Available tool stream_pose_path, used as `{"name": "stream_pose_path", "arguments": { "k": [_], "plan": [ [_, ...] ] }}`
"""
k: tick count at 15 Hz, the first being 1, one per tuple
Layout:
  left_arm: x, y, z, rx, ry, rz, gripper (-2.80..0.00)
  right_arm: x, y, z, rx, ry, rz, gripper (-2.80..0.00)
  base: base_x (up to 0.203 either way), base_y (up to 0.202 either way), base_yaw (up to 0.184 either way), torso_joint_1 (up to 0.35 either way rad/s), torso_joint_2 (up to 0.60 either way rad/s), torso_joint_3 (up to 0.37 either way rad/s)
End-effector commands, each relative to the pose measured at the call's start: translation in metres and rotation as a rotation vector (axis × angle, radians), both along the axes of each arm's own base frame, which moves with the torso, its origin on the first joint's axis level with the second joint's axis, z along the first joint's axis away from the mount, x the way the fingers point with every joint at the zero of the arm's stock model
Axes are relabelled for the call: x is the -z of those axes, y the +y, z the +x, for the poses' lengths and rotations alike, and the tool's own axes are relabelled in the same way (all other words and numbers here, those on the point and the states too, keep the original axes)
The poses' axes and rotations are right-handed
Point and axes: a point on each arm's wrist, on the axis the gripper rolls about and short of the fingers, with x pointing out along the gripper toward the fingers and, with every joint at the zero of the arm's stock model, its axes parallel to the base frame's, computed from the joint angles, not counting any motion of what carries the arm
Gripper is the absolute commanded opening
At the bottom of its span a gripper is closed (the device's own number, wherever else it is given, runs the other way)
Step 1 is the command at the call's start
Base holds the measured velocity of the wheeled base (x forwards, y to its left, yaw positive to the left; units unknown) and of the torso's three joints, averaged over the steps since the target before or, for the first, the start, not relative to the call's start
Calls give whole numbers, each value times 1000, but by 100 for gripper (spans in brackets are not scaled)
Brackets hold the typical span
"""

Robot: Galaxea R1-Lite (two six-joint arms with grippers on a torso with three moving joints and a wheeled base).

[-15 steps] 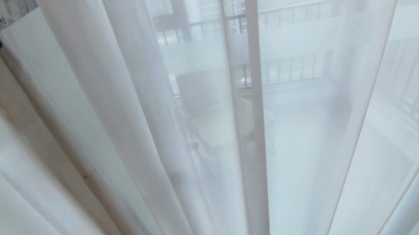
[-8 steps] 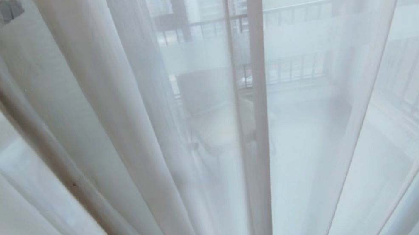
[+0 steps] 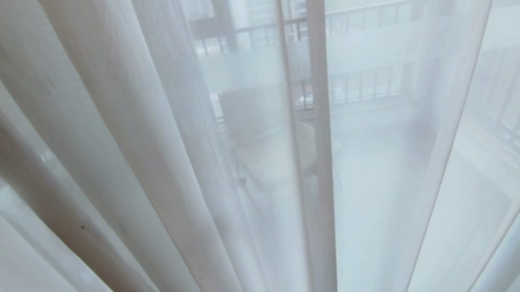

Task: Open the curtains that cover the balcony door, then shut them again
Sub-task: Close the outer curtains on both sides

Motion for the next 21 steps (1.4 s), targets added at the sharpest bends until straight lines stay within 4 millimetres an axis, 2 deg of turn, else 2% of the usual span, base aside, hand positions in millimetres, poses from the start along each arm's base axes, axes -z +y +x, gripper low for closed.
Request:
{"name": "stream_pose_path", "arguments": {
  "k": [1,9,17,18,21],
  "plan": [
    [-1,5,-17,1,-31,-11,0,0,0,0,-1,1,-1,-280,0,0,0,0,0,0],
    [6,17,-56,-14,-82,-32,0,0,0,0,-1,1,-1,-280,0,0,0,0,0,0],
    [16,30,-95,-22,-46,-25,0,0,0,0,-1,2,-1,-280,0,0,0,0,0,0],
    [18,31,-98,-21,-46,-26,-280,0,0,0,-1,1,-1,-280,0,0,0,0,0,0],
    [25,33,-105,-22,-46,-30,-280,0,0,0,-1,1,-1,-280,0,0,0,0,0,0]
  ]
}}
